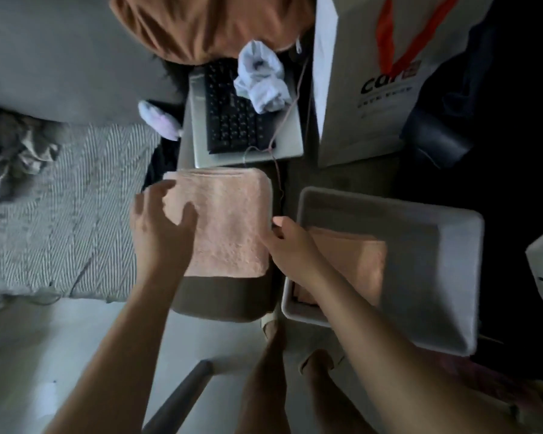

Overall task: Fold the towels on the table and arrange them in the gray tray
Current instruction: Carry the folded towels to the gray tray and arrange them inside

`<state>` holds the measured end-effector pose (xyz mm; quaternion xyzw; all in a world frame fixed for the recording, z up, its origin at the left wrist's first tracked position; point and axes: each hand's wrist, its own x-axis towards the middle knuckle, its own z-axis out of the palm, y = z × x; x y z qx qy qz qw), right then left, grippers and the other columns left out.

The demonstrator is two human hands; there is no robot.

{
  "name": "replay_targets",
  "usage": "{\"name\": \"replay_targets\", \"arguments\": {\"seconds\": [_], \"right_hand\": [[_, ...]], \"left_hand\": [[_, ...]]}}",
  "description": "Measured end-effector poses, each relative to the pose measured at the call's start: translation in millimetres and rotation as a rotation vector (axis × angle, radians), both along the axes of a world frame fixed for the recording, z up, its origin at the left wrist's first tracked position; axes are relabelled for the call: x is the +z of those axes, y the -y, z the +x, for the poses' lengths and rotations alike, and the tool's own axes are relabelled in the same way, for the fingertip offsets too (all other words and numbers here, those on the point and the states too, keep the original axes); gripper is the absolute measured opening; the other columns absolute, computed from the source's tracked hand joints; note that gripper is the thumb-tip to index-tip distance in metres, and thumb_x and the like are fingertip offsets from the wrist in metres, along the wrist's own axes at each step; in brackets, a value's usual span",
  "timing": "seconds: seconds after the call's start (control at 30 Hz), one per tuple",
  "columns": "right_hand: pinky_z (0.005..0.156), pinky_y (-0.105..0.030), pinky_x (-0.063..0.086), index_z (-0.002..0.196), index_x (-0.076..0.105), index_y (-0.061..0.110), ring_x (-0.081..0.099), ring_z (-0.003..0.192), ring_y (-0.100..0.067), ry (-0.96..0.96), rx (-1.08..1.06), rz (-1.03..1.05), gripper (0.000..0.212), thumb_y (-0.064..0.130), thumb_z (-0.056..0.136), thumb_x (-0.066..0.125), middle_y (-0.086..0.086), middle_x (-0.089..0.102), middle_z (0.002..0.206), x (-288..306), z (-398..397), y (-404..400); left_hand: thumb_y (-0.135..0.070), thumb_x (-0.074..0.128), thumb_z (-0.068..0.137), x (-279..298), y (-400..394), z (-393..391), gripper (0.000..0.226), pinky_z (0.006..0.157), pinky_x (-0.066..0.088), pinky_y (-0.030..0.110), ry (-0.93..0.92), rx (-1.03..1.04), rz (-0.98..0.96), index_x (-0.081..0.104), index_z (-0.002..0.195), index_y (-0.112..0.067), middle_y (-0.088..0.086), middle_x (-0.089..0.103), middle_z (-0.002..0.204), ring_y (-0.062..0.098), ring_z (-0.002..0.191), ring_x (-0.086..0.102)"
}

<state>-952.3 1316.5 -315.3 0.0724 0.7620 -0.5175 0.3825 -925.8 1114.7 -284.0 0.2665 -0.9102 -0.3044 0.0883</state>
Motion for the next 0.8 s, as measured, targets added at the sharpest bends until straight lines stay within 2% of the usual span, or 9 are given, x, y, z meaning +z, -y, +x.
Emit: {"name": "replay_targets", "arguments": {"seconds": [0.1, 0.17, 0.27, 0.4, 0.5, 0.6, 0.67, 0.73, 0.8], "right_hand": [[0.083, -0.033, 0.047, 0.139, 0.047, 0.012, 0.060, 0.111, -0.024, 0.094, -0.044, 0.107, 0.057, 0.048, 0.095, 0.050, -0.005, 0.060, 0.127, 2, -8, 37], [0.080, -0.032, 0.048, 0.136, 0.047, 0.011, 0.061, 0.107, -0.024, 0.112, -0.123, 0.164, 0.058, 0.048, 0.093, 0.054, -0.006, 0.060, 0.125, 2, -3, 45], [0.086, -0.037, 0.055, 0.119, 0.058, 0.017, 0.064, 0.098, -0.019, 0.212, -0.267, 0.105, 0.045, 0.049, 0.087, 0.062, 0.000, 0.065, 0.114, 6, 3, 43], [0.082, -0.033, 0.057, 0.092, 0.063, 0.029, 0.068, 0.093, -0.015, 0.308, -0.353, -0.021, 0.016, 0.042, 0.084, 0.068, 0.003, 0.070, 0.103, 17, 4, 40], [0.086, -0.038, 0.056, 0.108, 0.065, 0.021, 0.067, 0.097, -0.020, 0.343, -0.347, 0.022, 0.028, 0.036, 0.084, 0.065, -0.002, 0.070, 0.107, 22, 2, 34], [0.079, -0.034, 0.055, 0.116, 0.064, 0.022, 0.069, 0.096, -0.019, 0.327, -0.327, -0.010, 0.034, 0.034, 0.085, 0.063, -0.001, 0.071, 0.107, 29, 4, 15], [0.074, -0.030, 0.054, 0.113, 0.064, 0.030, 0.069, 0.093, -0.014, 0.315, -0.302, -0.029, 0.033, 0.037, 0.081, 0.063, 0.005, 0.072, 0.104, 35, 14, -8], [0.075, -0.031, 0.055, 0.111, 0.063, 0.033, 0.068, 0.096, -0.011, 0.324, -0.272, 0.017, 0.032, 0.036, 0.079, 0.063, 0.009, 0.072, 0.105, 38, 31, -38], [0.083, -0.039, 0.059, 0.112, 0.065, 0.025, 0.069, 0.098, -0.014, 0.333, -0.294, 0.070, 0.031, 0.020, 0.082, 0.062, 0.003, 0.073, 0.106, 35, 50, -75]], "left_hand": [[-0.037, 0.067, 0.089, -19, 57, 10, 0.059, 0.092, 0.045, 0.042, 0.420, 0.229, 0.209, 0.046, 0.139, -0.014, 0.015, 0.055, 0.132, 0.035, 0.115, 0.055], [-0.047, 0.067, 0.088, -29, 69, 24, 0.068, 0.098, 0.049, 0.050, 0.559, 0.193, 0.400, 0.046, 0.141, -0.010, 0.017, 0.060, 0.129, 0.036, 0.114, 0.059], [-0.058, 0.062, 0.082, -31, 73, 40, 0.066, 0.091, 0.052, 0.052, 0.535, 0.113, 0.418, 0.055, 0.134, -0.017, 0.008, 0.067, 0.114, 0.031, 0.103, 0.064], [-0.062, 0.061, 0.078, -30, 75, 45, 0.042, 0.084, 0.055, 0.051, 0.506, 0.233, 0.658, 0.073, 0.087, -0.023, 0.011, 0.073, 0.098, 0.032, 0.093, 0.067], [-0.056, 0.075, 0.078, -33, 78, 49, 0.047, 0.069, 0.059, 0.041, 0.543, 0.314, 0.993, 0.075, 0.099, -0.014, 0.007, 0.078, 0.096, 0.031, 0.096, 0.072], [-0.056, 0.082, 0.070, -33, 75, 53, 0.067, 0.081, 0.059, 0.044, 0.616, 0.262, 1.289, 0.069, 0.120, -0.014, 0.010, 0.074, 0.116, 0.032, 0.107, 0.071], [-0.059, 0.081, 0.067, -29, 61, 55, 0.064, 0.081, 0.058, 0.045, 0.618, 0.184, 1.302, 0.072, 0.116, -0.019, 0.012, 0.073, 0.117, 0.032, 0.106, 0.071], [-0.063, 0.080, 0.061, -19, 36, 56, 0.058, 0.075, 0.057, 0.043, 0.573, 0.107, 1.130, 0.075, 0.103, -0.023, 0.010, 0.075, 0.106, 0.031, 0.098, 0.072], [-0.064, 0.076, 0.061, -8, 0, 57, 0.052, 0.072, 0.056, 0.043, 0.541, 0.021, 1.037, 0.072, 0.097, -0.026, 0.007, 0.075, 0.097, 0.030, 0.091, 0.072]]}}
